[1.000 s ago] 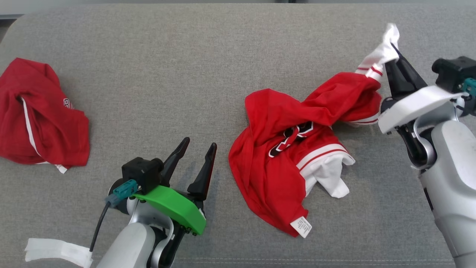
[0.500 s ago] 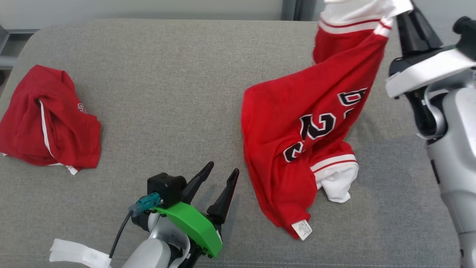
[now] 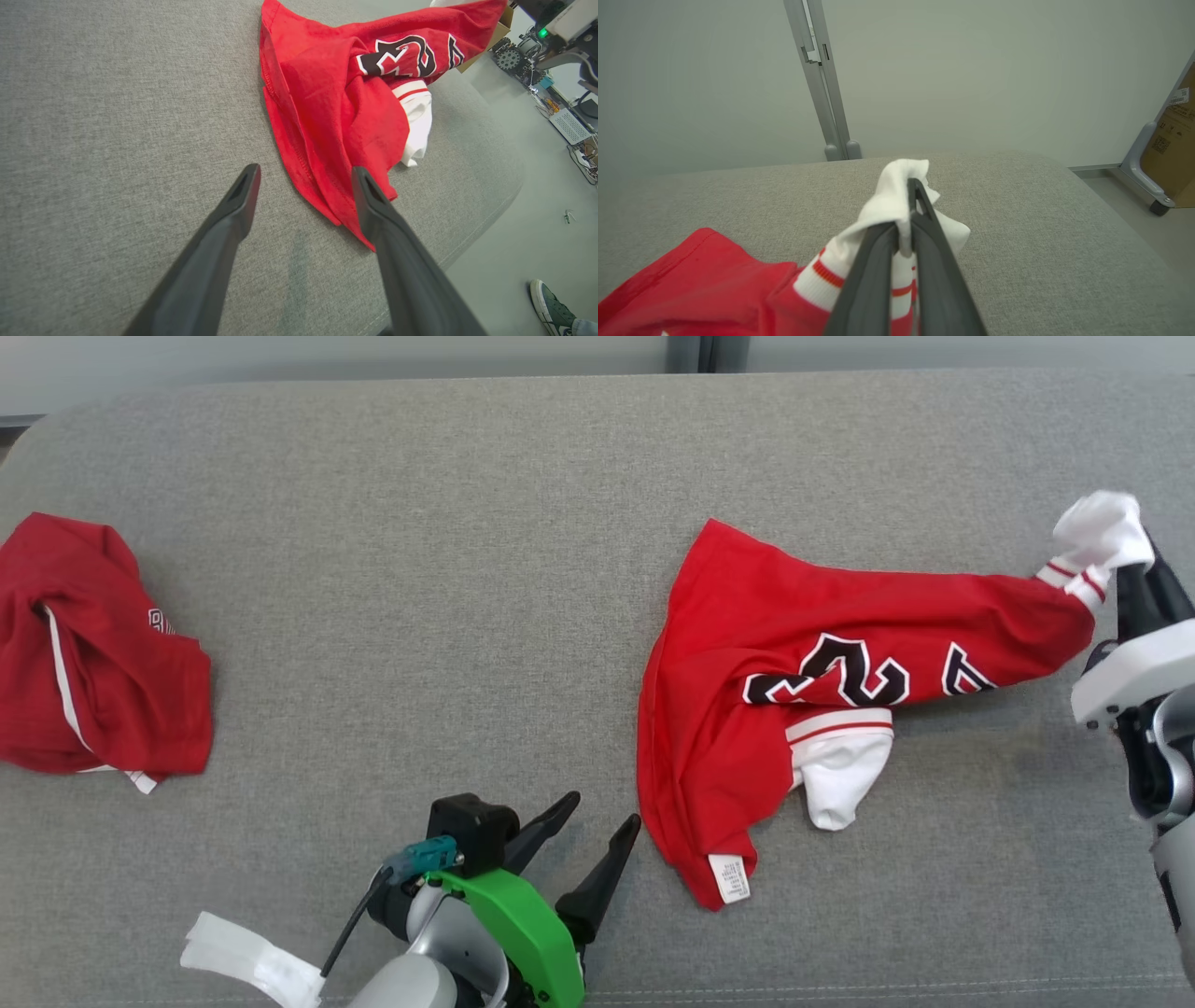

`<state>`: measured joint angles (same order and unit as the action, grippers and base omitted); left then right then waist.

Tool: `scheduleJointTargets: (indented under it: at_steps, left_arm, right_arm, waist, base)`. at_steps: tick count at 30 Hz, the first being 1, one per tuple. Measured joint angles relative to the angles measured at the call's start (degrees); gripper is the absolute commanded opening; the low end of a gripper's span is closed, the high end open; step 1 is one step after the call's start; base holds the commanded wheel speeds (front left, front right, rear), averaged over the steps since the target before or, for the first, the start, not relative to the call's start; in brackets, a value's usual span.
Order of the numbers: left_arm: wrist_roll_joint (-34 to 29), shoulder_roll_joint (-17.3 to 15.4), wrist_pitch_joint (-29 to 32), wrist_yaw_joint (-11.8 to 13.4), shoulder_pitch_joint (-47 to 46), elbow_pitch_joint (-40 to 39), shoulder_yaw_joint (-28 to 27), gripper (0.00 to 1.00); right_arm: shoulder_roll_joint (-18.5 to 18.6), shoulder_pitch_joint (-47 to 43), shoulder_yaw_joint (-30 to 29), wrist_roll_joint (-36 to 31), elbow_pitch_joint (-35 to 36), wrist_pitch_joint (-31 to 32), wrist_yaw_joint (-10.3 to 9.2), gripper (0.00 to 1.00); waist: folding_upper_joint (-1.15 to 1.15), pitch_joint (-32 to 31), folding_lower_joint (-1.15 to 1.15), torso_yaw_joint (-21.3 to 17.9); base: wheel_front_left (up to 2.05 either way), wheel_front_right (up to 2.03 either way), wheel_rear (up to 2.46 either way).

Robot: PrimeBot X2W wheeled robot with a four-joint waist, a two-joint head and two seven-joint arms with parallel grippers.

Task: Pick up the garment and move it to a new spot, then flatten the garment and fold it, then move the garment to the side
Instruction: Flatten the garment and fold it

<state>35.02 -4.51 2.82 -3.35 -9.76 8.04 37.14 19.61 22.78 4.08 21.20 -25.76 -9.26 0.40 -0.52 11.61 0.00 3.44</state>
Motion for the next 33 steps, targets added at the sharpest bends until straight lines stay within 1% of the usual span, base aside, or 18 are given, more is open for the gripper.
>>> scheduleJointTargets:
  at_steps: [3,9,12,18,26,33]
  left_arm:
    - [-0.46,0.03,0.53,-0.24,-1.07,0.35,-0.04,1.00]
    - [-1.52,0.08,1.48,-0.24,-7.45,0.32,-1.57,1.00]
    - [-1.69,0.11,2.40,-0.24,-10.42,0.42,-2.29,1.00]
    - [-2.16,0.07,4.70,-0.24,-17.07,2.31,-3.57,1.00]
    - [-4.09,-0.38,8.57,-0.24,-25.02,6.06,-4.10,1.00]
    - [-4.17,-0.32,9.32,-0.24,-29.02,9.59,-5.37,1.00]
  right_arm:
    - [-1.00,-2.50,0.02,0.89,-1.46,0.31,0.04,0.00]
    - [-3.01,-5.28,0.43,2.58,-3.78,1.34,0.10,0.00]
    - [-3.71,-5.76,1.67,2.58,-4.02,1.55,0.97,0.00]
    - [-5.61,-5.53,4.10,2.54,-2.61,0.85,2.65,0.00]
    - [-7.30,-2.88,6.23,2.43,0.80,-1.38,4.04,0.00]
    - [-9.07,-2.10,7.45,2.44,0.97,-2.34,4.38,0.00]
  waist:
    - [0.00,0.33,0.00,-0.66]
    - [0.00,1.20,0.00,-2.27]
    - [0.00,1.78,0.00,-3.34]
    - [0.00,3.36,0.00,-5.93]
    - [0.00,6.62,0.00,-10.00]
    - [0.00,10.02,0.00,-13.64]
  base:
    - [0.00,0.00,0.00]
    - [0.00,0.00,0.00]
    - [0.00,0.00,0.00]
    - [0.00,0.00,0.00]
    - [0.00,0.00,0.00]
    - [0.00,0.00,0.00]
